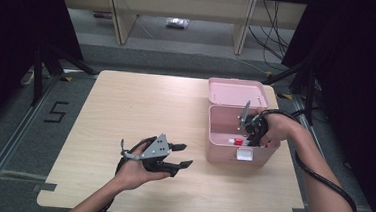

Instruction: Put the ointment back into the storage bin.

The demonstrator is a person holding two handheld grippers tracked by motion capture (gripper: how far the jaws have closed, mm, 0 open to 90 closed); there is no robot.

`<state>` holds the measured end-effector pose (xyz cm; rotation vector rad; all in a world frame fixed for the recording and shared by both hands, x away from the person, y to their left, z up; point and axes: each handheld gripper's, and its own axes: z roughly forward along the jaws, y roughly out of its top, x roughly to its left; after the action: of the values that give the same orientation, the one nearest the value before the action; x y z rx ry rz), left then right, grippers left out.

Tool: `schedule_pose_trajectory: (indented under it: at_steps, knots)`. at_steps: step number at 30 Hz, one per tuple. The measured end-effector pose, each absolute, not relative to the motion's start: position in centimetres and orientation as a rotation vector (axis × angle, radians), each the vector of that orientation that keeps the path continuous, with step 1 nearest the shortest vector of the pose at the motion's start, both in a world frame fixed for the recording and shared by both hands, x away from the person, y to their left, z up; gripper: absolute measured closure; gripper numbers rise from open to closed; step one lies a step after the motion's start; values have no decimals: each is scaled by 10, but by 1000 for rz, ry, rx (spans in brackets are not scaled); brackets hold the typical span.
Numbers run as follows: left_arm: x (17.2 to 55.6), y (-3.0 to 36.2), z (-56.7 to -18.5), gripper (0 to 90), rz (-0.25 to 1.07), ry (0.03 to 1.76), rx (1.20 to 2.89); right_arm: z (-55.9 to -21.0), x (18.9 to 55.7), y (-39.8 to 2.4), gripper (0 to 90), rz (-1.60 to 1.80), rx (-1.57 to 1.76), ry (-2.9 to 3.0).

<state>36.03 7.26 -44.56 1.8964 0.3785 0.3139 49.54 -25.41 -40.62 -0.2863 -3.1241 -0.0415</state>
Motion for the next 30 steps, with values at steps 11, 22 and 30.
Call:
schedule_pose_trajectory:
  at_steps: [11, 22, 30]
  knots:
    - [361, 73, -445, 438, 315, 377, 1898, -412, 501, -255, 716, -76, -196, -3123]
    - [361, 73, -445, 438, 314, 377, 1899, -415, 501, -255, 690, -75, -195, -3109]
    - [361, 72, -444, 438, 314, 376, 1895, -407, 504, -259, 659, -107, -245, -3139]
